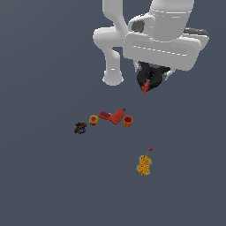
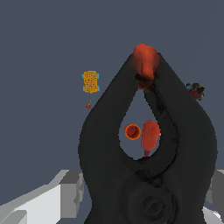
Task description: Pick up a designated object from a clutter of objects.
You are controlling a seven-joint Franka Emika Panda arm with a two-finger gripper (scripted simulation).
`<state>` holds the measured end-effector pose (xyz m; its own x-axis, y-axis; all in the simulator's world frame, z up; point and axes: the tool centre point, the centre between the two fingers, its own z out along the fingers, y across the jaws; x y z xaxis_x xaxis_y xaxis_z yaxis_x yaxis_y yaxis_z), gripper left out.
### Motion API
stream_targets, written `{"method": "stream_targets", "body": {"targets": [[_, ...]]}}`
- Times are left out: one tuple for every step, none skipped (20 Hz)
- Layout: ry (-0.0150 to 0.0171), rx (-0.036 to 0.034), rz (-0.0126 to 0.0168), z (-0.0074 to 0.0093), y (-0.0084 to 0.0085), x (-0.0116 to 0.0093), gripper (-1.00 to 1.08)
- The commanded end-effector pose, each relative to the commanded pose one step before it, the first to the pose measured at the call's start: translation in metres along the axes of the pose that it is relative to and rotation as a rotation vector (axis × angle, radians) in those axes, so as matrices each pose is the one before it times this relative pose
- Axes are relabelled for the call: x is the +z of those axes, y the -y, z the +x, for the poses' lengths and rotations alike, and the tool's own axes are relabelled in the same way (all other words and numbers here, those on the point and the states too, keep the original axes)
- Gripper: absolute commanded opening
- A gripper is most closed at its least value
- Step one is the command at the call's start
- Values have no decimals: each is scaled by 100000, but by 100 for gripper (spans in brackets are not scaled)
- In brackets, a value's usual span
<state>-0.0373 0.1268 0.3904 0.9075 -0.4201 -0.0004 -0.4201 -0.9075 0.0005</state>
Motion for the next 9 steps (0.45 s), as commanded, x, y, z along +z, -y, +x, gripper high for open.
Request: {"method": "stream_targets", "body": {"targets": [[-49,12,35,-219,-63,-966,-100],[0,0,0,-48,-9,-228,-100],[0,0,0,-32,-3,-175,-100],[0,0,0,-16,3,-122,-100],[0,0,0,0,9,-69,-100],[0,0,0,15,15,-16,-100],[0,0,0,31,21,37,-100],[0,0,0,35,20,66,-100],[0,0,0,12,7,26,-100]]}}
